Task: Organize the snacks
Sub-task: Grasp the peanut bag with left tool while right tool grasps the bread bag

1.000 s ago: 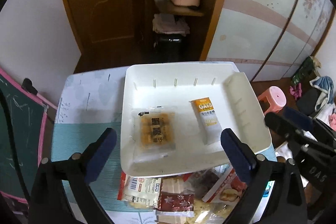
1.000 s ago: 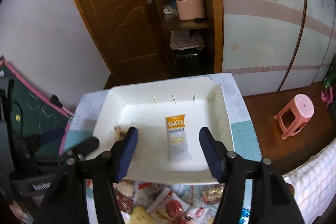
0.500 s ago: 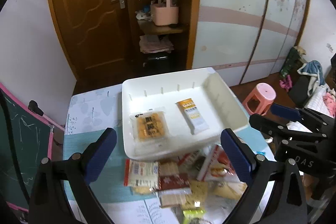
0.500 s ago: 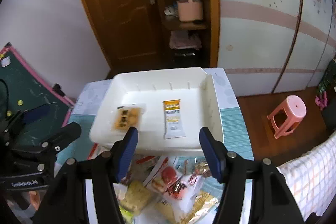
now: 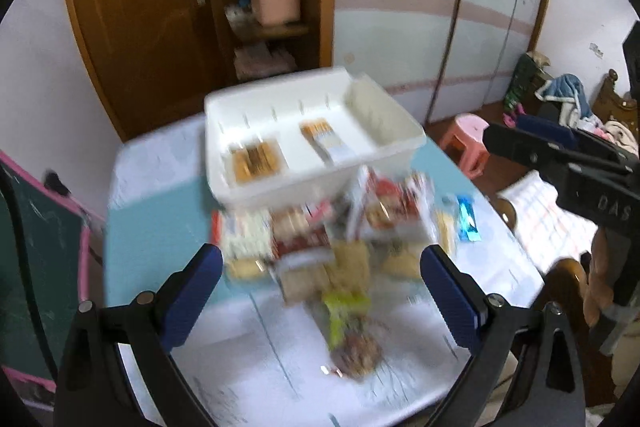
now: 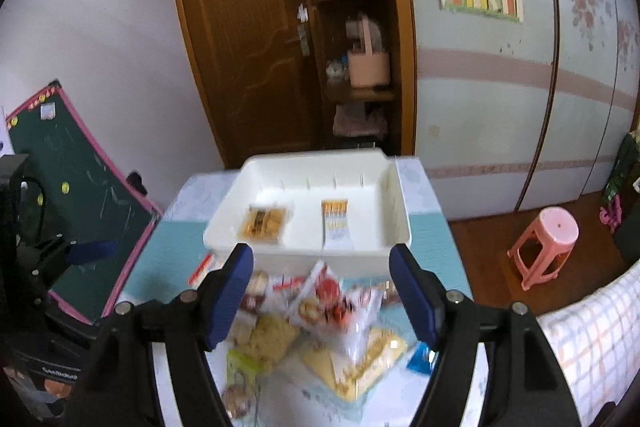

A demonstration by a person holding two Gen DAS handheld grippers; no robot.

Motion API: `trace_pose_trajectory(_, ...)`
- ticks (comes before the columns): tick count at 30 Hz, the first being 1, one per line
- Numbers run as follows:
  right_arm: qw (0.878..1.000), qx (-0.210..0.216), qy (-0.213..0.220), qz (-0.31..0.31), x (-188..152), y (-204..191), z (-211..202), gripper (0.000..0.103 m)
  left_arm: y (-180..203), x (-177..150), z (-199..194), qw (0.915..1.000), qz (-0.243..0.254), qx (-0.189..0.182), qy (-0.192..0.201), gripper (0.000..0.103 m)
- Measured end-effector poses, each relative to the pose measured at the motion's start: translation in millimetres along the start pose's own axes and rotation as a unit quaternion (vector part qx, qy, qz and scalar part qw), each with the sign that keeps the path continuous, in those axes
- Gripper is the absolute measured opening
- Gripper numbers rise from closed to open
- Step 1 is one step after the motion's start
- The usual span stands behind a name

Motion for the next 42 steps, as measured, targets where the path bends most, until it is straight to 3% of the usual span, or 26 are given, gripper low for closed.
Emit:
trace_pose_trajectory(5,0.999,0.02,-0.046,0.02,-44,-1,18,0.071,2,-48,32,0.9977,0.017,-0.014,-0.063,0.099)
trace_pose_trajectory(13,0.993,0.017,-0.101,0.057,-106,-3,44,0.071,13,-111,84,0.9904,0.068,0.02,-0.119,0.098)
trace_pose_trajectory(16,0.99,0.012,-0.116,0.074,-122,-2,50,0.071,13,-124,107,0.987,0.06,0.032,-0.146,0.093)
trace_pose_trajectory(22,0.984,0.024,-0.139,0.111,-142,12,64,0.071,5,-131,132,0.982,0.037,0.039,-0.181,0.065)
trace_pose_trajectory(24,0.981,0.033,-0.142,0.127,-145,19,68,0.071,0,-129,131,0.9833,0.026,0.038,-0.176,0.054)
trace_pose_trajectory(29,0.971,0.058,-0.157,0.168,-155,30,85,0.071,-7,-128,127,0.9849,0.014,0.019,-0.172,0.045)
trace_pose_trajectory(37,0.952,0.107,-0.181,0.221,-167,37,112,0.071,-26,-119,126,0.9851,-0.01,0.014,-0.171,0.044)
trace_pose_trajectory(42,0.955,0.108,-0.168,0.221,-157,40,124,0.071,-33,-108,114,0.9881,-0.016,0.01,-0.152,0.044)
Point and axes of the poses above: each gripper's, at about its wrist camera, not at the fingertips, and z roughly the way its jaws point, y to its right, x to its top, the point moved 2 cm from there along z, roughly the way its jaws point, and after that the axes turned 12 degrees about -z, right-handed, at the moved point
